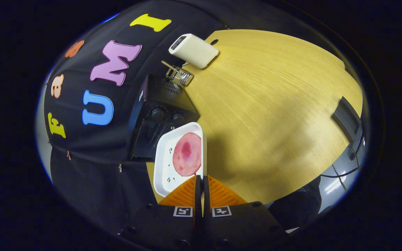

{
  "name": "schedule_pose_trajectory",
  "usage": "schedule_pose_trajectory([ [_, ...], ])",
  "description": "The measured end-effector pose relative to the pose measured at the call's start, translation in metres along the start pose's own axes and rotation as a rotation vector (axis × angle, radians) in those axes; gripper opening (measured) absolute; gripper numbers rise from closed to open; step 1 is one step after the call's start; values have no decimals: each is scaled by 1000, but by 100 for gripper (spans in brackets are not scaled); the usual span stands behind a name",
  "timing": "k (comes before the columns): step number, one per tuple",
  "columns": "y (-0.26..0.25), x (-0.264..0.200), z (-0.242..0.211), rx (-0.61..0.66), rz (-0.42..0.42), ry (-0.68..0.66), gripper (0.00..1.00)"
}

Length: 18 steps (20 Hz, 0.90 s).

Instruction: Open the toaster oven, put the food inside, and close the toaster oven door.

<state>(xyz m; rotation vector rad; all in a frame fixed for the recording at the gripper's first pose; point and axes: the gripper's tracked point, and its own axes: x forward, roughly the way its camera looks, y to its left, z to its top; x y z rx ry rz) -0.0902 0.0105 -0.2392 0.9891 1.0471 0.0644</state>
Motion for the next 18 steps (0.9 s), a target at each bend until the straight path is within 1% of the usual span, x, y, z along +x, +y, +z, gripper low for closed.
schedule_pose_trajectory([
  [3,23,20,-10,-18,26,8,5],
  [8,49,62,-24,-24,19,7,5],
  [14,78,109,-21,-7,20,-27,5],
  [18,100,144,-15,28,29,-69,5],
])
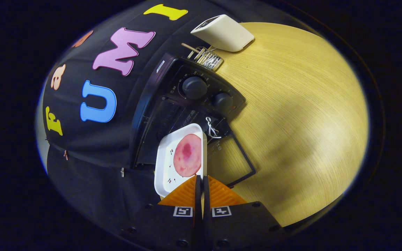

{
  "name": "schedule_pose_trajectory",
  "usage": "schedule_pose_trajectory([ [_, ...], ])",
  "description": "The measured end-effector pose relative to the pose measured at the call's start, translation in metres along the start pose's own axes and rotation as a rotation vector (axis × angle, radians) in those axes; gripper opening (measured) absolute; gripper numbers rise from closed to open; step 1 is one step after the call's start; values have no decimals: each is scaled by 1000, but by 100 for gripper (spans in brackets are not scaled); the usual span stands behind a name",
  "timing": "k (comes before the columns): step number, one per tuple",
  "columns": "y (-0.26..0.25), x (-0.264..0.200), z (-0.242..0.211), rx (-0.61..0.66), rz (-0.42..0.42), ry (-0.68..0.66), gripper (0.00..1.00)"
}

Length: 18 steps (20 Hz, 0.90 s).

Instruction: Open the toaster oven, put the food inside, and close the toaster oven door.

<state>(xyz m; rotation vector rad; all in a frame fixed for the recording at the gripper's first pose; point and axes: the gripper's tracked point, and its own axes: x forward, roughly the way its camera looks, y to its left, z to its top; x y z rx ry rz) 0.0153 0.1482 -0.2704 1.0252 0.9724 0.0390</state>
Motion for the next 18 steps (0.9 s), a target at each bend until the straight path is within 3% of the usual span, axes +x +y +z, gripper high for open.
schedule_pose_trajectory([
  [7,27,64,14,79,19,-152,5],
  [18,38,110,48,151,-59,-374,5],
])
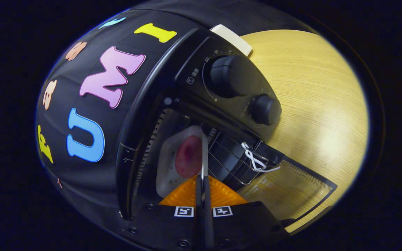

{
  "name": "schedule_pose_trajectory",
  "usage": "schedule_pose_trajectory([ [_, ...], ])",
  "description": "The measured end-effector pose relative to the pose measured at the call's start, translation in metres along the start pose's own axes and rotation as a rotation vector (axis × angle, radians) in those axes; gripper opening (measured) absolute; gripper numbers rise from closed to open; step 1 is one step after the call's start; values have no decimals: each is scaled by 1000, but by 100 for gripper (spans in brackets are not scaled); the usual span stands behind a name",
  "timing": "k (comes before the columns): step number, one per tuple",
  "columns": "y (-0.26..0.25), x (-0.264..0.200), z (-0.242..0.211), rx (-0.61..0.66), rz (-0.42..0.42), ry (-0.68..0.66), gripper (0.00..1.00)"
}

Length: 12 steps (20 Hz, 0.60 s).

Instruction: Open the toaster oven, put the food inside, and close the toaster oven door.

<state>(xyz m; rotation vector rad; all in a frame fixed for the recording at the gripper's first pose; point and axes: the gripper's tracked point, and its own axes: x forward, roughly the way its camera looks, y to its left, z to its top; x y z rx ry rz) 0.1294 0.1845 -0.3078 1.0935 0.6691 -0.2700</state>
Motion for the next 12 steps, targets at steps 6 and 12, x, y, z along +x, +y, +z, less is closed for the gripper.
schedule_pose_trajectory([
  [6,7,-8,-5,-26,21,-16,10],
  [12,27,-32,-21,-119,119,63,72],
])
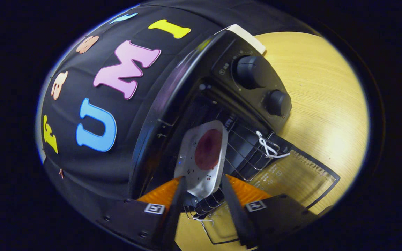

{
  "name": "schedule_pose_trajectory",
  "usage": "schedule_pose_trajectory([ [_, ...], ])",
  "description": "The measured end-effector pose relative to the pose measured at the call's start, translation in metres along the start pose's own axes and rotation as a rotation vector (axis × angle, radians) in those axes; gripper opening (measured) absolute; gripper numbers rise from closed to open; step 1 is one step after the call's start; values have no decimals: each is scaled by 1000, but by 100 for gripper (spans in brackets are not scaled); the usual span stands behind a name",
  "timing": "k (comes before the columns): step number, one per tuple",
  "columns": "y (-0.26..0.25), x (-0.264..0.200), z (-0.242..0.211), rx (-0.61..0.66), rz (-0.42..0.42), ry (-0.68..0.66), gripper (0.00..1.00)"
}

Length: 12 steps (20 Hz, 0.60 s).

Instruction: Open the toaster oven, put the food inside, and close the toaster oven door.

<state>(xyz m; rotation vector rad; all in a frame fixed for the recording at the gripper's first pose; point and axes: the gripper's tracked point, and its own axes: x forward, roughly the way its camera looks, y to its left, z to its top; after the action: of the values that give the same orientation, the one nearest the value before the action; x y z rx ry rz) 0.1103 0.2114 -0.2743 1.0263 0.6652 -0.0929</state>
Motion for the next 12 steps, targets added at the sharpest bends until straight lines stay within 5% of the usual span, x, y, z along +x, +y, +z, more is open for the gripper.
schedule_pose_trajectory([
  [1,0,-4,-5,-19,-4,18,94],
  [2,-1,-12,-11,-42,-7,37,97],
  [8,-14,-61,-47,-226,-31,177,99],
  [12,-36,-90,-39,-484,-108,204,99],
])
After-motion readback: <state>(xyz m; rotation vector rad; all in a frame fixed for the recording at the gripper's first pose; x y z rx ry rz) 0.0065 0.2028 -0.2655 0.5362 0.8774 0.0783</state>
